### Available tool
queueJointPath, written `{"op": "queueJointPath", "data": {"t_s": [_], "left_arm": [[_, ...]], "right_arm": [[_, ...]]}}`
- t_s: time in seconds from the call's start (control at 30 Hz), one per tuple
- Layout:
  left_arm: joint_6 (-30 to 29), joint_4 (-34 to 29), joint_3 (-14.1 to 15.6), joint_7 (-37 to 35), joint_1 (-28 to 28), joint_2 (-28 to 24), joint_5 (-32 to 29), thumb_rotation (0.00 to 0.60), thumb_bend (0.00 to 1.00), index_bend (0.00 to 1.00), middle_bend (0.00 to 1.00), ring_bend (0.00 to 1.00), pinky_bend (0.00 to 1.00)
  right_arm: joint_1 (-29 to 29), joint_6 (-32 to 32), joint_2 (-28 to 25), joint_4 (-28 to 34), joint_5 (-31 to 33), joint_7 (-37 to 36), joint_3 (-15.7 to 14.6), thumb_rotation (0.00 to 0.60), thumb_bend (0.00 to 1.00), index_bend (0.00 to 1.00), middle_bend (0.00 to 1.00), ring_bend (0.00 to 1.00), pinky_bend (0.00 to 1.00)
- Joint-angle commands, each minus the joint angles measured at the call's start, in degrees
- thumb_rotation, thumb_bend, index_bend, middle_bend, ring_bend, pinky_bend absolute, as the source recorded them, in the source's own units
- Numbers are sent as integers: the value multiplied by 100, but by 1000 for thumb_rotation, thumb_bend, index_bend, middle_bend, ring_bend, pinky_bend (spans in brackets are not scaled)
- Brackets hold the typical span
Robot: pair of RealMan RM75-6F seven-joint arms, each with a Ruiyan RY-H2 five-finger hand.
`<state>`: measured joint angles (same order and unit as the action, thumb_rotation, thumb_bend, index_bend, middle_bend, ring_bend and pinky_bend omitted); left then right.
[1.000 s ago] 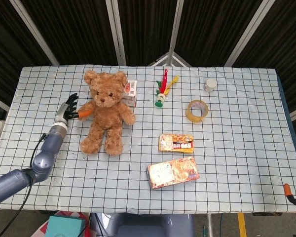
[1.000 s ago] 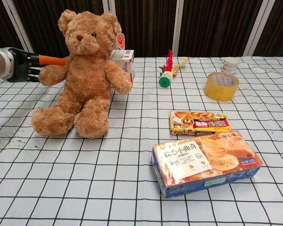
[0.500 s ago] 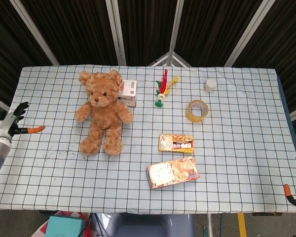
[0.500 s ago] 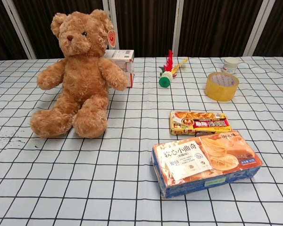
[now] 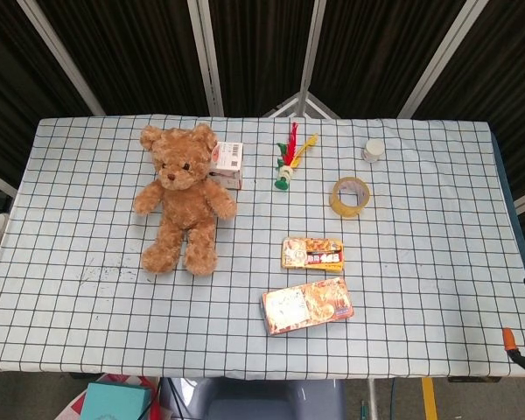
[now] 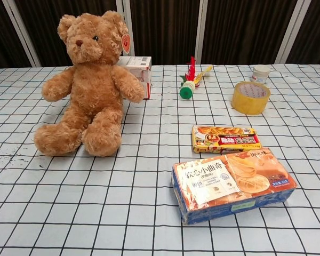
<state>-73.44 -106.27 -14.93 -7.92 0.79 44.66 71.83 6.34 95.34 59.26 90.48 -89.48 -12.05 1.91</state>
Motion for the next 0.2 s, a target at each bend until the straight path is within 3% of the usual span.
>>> {"op": "queueJointPath", "data": {"t_s": [0.03,0.2], "left_arm": [[-440,442,307,-216,224,270,539,600,257,47,0,0,11],[-702,933,376,-421,148,661,831,600,257,47,0,0,11]], "right_arm": [[49,147,-73,60,-25,-99,49,600,424,29,108,187,37],[48,224,-54,18,-55,-207,87,600,424,29,108,187,37]]}}
